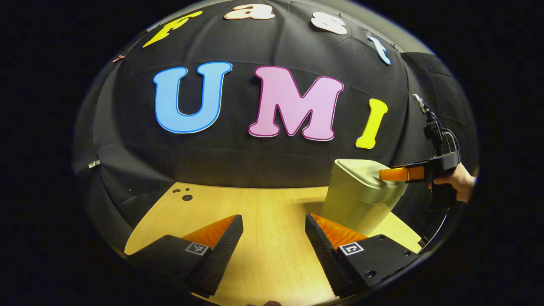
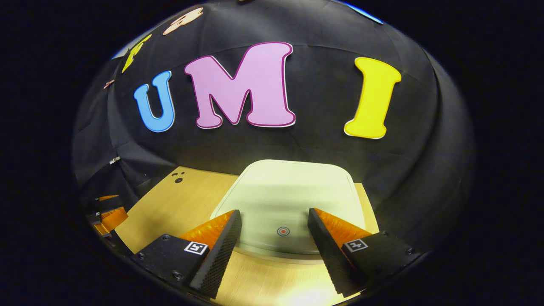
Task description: Press the lid of the desktop garbage bin to open it, pick up the crumpled paper on the desktop and throw it into the bin, then pick up the pop can on the desktop and drop it into the bin, and finally close the garbage bin lid.
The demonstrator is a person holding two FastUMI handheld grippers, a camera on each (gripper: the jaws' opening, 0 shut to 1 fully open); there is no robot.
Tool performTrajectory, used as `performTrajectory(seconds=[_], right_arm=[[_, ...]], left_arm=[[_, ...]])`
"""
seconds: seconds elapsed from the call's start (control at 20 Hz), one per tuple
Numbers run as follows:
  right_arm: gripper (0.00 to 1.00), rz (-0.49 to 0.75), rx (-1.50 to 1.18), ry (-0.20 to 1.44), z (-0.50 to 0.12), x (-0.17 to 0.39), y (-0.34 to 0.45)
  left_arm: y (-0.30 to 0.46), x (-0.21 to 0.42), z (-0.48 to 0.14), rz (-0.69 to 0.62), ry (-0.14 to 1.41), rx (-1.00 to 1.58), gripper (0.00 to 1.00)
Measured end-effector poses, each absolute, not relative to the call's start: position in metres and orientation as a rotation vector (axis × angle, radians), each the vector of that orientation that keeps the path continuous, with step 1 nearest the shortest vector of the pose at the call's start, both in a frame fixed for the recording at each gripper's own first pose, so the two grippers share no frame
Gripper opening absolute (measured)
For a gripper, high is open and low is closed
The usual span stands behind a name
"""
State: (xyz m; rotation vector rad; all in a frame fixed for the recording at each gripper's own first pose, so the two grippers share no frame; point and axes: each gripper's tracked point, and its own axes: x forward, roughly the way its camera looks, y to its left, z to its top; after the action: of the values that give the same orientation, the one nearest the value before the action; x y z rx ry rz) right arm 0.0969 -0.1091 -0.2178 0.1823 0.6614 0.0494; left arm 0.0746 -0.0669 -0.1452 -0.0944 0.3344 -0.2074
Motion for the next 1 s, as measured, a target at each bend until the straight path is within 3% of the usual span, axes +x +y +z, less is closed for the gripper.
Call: performTrajectory(seconds=[0.5,1.0], right_arm=[[0.98,0.065,0.227,0.558,-0.189,0.097,-0.106],[0.98,0.160,0.260,0.492,-0.155,0.061,-0.050]], left_arm=[[-0.072,0.077,-0.138,-0.224,0.317,-0.073,0.95],[-0.074,0.085,-0.131,-0.226,0.299,-0.058,0.95]])
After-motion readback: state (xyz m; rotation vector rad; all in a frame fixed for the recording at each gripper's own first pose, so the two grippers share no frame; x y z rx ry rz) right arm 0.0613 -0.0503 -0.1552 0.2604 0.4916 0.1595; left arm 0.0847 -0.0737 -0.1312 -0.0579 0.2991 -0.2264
